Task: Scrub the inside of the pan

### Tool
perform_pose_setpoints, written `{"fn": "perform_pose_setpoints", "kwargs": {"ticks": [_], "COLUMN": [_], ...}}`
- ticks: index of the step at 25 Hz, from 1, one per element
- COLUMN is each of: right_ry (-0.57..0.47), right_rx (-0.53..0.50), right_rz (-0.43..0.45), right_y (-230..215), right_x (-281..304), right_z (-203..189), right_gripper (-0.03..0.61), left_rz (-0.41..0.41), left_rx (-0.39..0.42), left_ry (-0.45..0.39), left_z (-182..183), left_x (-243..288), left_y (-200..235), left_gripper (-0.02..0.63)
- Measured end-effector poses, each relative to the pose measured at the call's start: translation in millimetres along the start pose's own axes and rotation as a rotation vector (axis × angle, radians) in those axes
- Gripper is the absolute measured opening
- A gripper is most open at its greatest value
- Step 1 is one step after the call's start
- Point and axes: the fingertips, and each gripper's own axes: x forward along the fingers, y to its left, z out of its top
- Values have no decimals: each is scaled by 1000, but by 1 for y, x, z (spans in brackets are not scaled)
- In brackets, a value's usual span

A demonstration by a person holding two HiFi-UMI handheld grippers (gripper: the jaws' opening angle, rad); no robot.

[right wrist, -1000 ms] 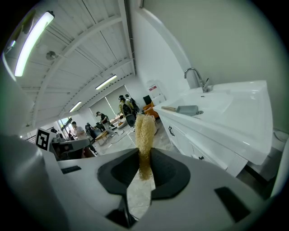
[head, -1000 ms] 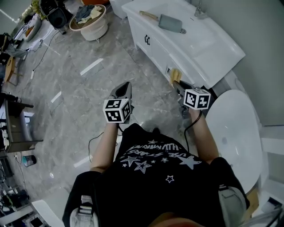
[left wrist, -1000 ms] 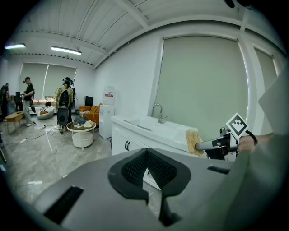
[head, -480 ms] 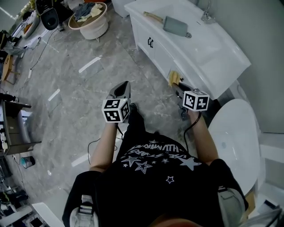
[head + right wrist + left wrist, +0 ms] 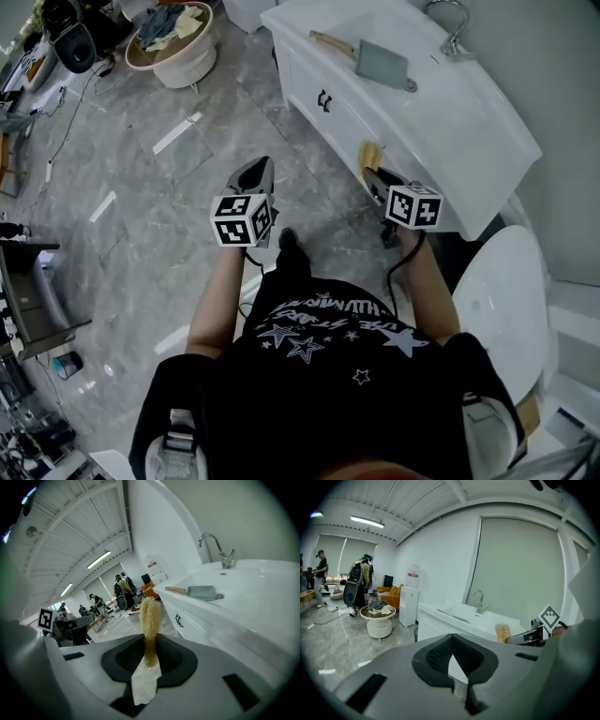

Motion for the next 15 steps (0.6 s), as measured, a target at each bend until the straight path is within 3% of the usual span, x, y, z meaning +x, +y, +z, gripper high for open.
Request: {"fn": "perform_pose_setpoints", "kwargs": {"ticks": [15], "right_ry": [-61], "right_rx": [31], "right_rz": [-99], "right_y": [35], "right_x": [91], "right_z": [78], "right_gripper": [77], "left_rz": [-163], "left_rx": [28], "left_ry": [17], "left_z": [56], "left_x": [66], "left_y": [89], "left_gripper": [8]}}
